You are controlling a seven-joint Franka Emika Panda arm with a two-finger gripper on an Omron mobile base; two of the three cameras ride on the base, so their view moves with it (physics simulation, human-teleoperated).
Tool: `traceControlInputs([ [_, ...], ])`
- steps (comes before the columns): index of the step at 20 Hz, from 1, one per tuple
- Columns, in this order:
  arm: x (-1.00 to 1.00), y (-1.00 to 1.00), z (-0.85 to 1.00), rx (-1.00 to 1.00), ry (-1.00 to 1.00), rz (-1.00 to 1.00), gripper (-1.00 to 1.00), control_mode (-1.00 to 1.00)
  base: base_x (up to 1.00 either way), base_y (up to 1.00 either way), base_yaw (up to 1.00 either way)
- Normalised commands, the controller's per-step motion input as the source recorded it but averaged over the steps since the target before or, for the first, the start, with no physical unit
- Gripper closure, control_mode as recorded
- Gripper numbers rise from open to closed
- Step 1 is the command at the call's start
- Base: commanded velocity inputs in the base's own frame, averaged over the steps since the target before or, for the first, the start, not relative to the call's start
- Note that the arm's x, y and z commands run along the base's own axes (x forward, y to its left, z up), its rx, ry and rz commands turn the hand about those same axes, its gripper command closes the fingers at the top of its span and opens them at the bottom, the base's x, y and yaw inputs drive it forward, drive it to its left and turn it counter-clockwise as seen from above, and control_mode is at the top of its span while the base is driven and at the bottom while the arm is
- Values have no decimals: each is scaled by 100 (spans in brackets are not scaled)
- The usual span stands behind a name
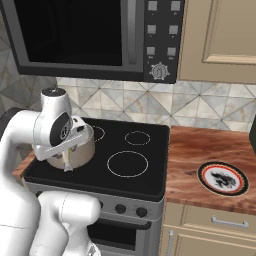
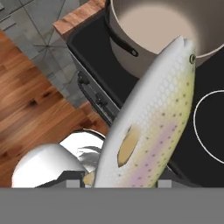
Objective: Retrieve the frozen meat and place it in the pot on a burner. Then turn the burner on.
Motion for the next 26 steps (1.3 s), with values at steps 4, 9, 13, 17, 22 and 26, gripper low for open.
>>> traceControlInputs([
  [4, 28, 75, 0, 0, 0, 0, 100, -100, 0, 0, 0],
  [9, 31, 39, 3, 0, 0, 0, 100, -100, 0, 0, 0],
  [13, 53, 2, 0, 0, 1, 1, 100, -100, 0, 0, 0],
  [17, 44, 0, -2, 0, 0, 2, 100, -100, 0, 0, 0],
  [22, 26, 6, -26, 0, 0, 0, 100, -100, 0, 0, 0],
  [26, 13, 9, -20, 0, 0, 0, 100, -100, 0, 0, 0],
])
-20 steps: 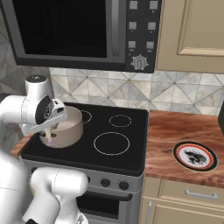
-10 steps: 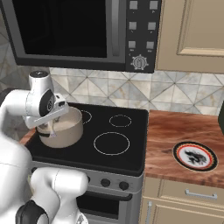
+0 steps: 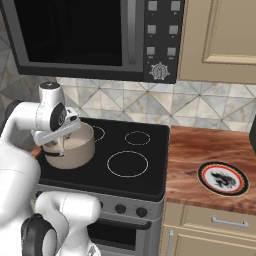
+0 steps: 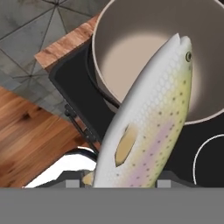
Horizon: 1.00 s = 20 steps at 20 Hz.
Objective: Retrieve the frozen meat and place it in the pot on a burner. Then turn the burner on.
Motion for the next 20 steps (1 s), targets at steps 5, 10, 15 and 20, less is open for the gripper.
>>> traceControlInputs([
  [5, 22, 17, -13, 0, 0, 0, 100, -100, 0, 0, 0],
  [10, 33, 17, -7, 0, 0, 0, 100, -100, 0, 0, 0],
  [15, 31, 12, -2, 0, 0, 0, 100, -100, 0, 0, 0],
  [20, 29, 10, -6, 0, 0, 0, 100, -100, 0, 0, 0],
])
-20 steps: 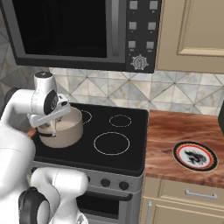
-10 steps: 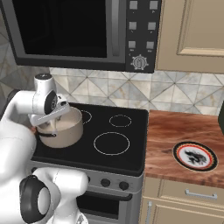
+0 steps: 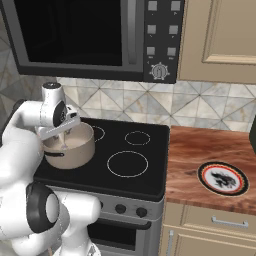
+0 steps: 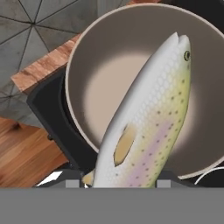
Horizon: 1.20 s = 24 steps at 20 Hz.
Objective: Retrieve the frozen meat and place it in the pot on a burner. Then turn the burner on.
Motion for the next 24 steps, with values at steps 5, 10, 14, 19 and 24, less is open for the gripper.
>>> traceControlInputs([
  [5, 22, 11, -8, 0, 0, 0, 100, -100, 0, 0, 0],
  [10, 14, 6, -12, 0, 0, 0, 100, -100, 0, 0, 0],
  [14, 3, 0, -23, 0, 0, 0, 100, -100, 0, 0, 0],
  [19, 6, 0, -13, 0, 0, 0, 100, -100, 0, 0, 0],
  [24, 11, 9, 0, 0, 0, 0, 100, -100, 0, 0, 0],
])
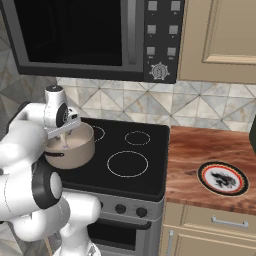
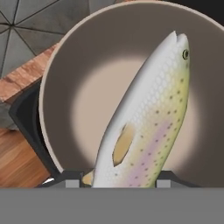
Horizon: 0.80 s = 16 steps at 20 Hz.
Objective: Retrieve the frozen meat and place it in the pot on a burner. Then turn the burner on.
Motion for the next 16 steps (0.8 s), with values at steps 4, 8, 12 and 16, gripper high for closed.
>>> traceControlInputs([
  [4, 14, 9, 0, 0, 0, 0, 100, -100, 0, 0, 0],
  [8, 13, 2, -1, 0, 0, 0, 100, -100, 0, 0, 0],
  [12, 3, 0, -13, 0, 0, 0, 100, -100, 0, 0, 0],
  [16, 4, 0, -18, 0, 0, 0, 100, -100, 0, 0, 0],
])
